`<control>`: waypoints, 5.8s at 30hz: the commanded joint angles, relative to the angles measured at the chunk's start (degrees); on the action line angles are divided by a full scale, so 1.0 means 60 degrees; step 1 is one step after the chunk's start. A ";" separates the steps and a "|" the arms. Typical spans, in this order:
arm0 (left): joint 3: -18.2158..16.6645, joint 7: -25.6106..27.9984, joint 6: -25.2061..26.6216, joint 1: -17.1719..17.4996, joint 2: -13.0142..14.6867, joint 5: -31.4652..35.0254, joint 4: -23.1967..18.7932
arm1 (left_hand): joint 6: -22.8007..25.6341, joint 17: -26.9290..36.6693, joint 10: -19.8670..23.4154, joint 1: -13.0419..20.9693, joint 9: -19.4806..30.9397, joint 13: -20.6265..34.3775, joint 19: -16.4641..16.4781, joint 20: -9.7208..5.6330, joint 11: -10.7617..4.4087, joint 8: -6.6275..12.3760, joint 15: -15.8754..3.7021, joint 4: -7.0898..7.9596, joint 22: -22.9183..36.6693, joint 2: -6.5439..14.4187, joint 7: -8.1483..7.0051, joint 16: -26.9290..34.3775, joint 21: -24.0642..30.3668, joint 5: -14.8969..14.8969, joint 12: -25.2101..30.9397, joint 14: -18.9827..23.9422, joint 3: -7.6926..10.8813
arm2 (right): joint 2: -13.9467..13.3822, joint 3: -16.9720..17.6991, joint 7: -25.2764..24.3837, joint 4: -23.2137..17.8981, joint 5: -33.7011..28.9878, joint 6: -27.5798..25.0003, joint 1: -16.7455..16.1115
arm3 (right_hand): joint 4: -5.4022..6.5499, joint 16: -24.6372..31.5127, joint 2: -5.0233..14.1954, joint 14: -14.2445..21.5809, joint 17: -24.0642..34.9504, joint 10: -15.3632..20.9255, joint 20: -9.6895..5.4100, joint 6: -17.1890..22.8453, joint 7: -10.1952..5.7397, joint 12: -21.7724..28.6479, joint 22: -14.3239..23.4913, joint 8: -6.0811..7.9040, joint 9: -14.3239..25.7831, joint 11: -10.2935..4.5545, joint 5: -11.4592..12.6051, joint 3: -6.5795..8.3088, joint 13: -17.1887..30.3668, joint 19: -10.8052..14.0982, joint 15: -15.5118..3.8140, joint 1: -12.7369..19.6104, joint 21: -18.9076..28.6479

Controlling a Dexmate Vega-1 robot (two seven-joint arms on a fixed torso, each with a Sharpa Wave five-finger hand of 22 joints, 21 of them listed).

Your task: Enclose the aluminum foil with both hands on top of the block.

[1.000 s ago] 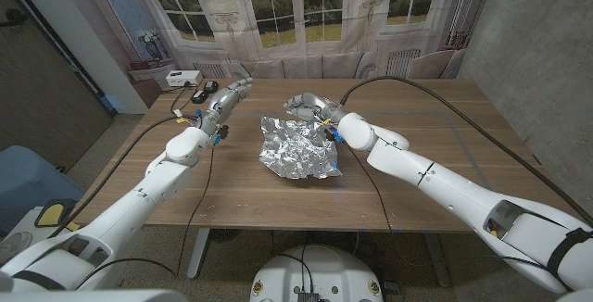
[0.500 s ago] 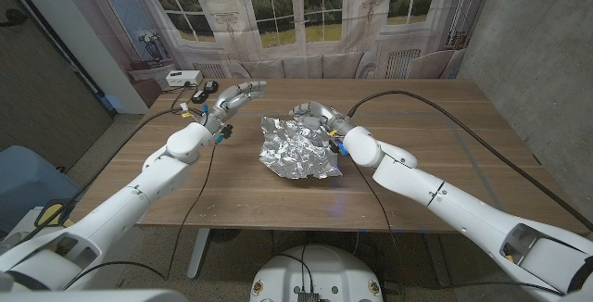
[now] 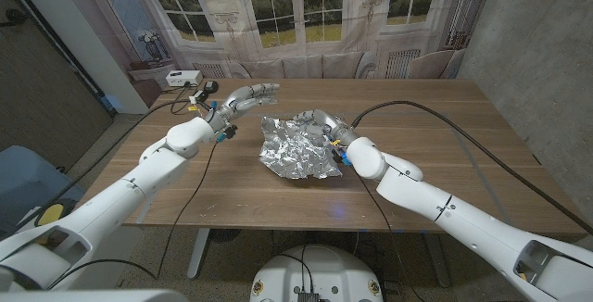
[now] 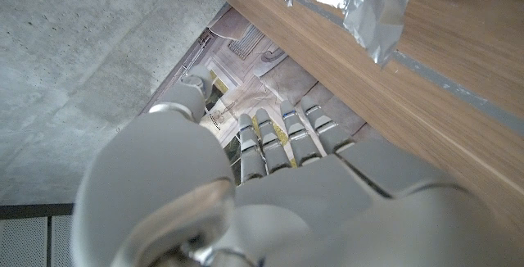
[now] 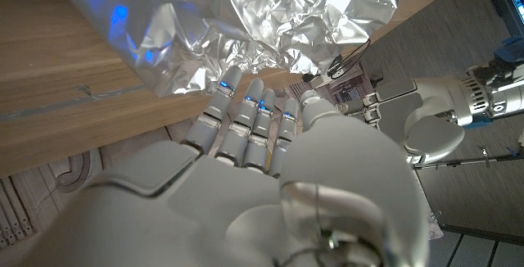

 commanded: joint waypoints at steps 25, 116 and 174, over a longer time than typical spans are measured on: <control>0.1143 -0.1086 0.1267 -0.0395 0.0720 0.1390 -0.1134 | -0.0157 -0.0073 -0.0236 0.1930 0.0007 -0.0094 0.1535 -0.0557 -0.0180 0.0280 -0.0627 -0.0136 -0.0068 0.0505 -0.0078 -0.0001 -0.0004 0.0065 0.0051 -0.0316 -0.0658 | -0.0372 -0.0481 0.1489 -0.0446 0.1283 -0.1375 0.0501 | -0.0382 -0.1046 -0.0589 -0.2495 -0.0686 -0.2295 -0.0096 -0.2851 0.0116 -0.1775 -0.0050 -0.0192 0.0003 0.0140 -0.0152 0.0589 -0.0412 -0.1027 0.0465 -0.0310 -0.1049; 0.1461 0.1528 0.1120 0.0859 -0.1477 0.1816 0.0488 | -0.4568 0.0053 -0.3527 0.3671 -0.0023 -0.0055 0.0231 0.0210 0.0842 0.0275 0.0439 0.1170 0.0154 0.2255 0.1470 0.0315 0.0190 0.0064 0.0265 -0.2662 0.1008 | 0.0461 -0.0270 -0.0744 0.0687 0.1619 -0.1199 -0.0371 | -0.0300 -0.0668 0.0280 -0.3486 -0.0822 -0.3411 -0.0930 -0.3665 0.0004 -0.2136 0.0003 -0.0099 0.0049 -0.0057 0.0255 0.2101 -0.0336 -0.0889 0.0194 0.2143 -0.2131; 0.1604 0.3046 0.1806 0.0926 -0.0888 0.2751 -0.0894 | -0.1871 0.0004 -0.1744 0.1818 0.0038 0.0015 -0.1128 0.1226 0.0597 0.0067 0.0702 0.1201 0.0051 0.1315 0.0680 -0.0101 -0.0076 -0.0046 -0.0096 -0.1982 -0.0797 | 0.1023 0.0543 -0.1068 0.2859 0.2747 0.3108 -0.0828 | 0.0812 -0.0568 -0.0423 -0.2822 -0.0934 -0.2923 -0.0222 -0.3433 -0.0076 -0.1844 0.0027 0.0037 0.0035 0.0282 -0.0063 0.0573 -0.0360 -0.0968 0.0657 -0.2898 -0.2533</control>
